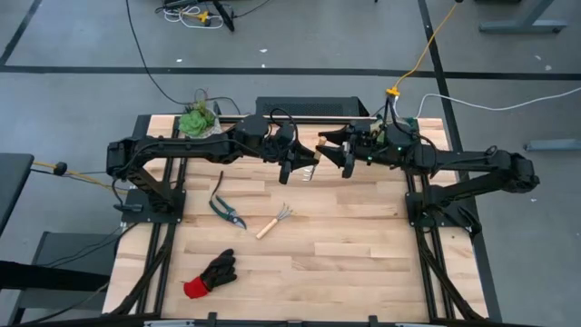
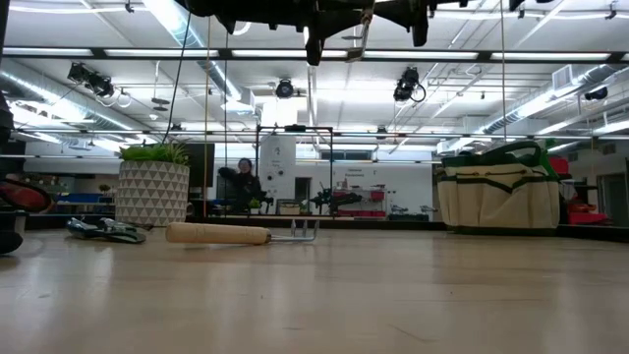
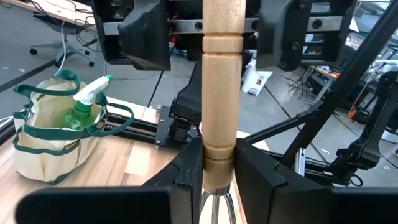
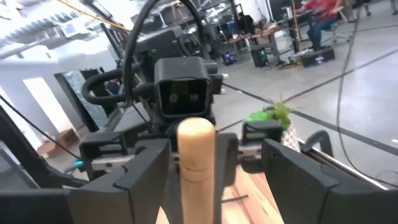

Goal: Pick & Place Garden tools in Gardening bag
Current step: Put the top brown hand rake into the brown gardening bag

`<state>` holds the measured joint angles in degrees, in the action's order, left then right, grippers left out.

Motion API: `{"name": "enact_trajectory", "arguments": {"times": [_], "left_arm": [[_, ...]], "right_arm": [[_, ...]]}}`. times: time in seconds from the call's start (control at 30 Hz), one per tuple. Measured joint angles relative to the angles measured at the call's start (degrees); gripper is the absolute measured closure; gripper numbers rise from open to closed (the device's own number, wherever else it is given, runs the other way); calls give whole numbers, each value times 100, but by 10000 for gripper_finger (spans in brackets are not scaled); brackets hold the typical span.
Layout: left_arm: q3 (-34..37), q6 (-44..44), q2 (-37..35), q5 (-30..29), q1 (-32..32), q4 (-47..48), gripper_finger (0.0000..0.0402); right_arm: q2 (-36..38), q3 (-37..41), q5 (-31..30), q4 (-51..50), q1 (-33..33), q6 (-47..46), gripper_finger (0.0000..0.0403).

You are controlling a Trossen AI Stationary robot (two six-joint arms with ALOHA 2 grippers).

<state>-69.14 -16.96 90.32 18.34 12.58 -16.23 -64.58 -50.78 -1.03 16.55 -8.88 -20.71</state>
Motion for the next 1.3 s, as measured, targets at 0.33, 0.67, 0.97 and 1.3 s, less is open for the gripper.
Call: {"name": "enact_trajectory", "arguments": {"times": [0.33,0.67,0.97,1.3], "left_arm": [[0,-1,0,-1,0,4,323],[0,8,0,-1,0,11,323],[0,23,0,-1,0,15,323],[0,-1,0,-1,0,20,323]], "right_arm": [[-163,0,203,215,0,-109,150],[-125,0,210,212,0,-109,199],[-125,0,212,228,0,-63,230],[-122,0,213,278,0,12,255]]}}
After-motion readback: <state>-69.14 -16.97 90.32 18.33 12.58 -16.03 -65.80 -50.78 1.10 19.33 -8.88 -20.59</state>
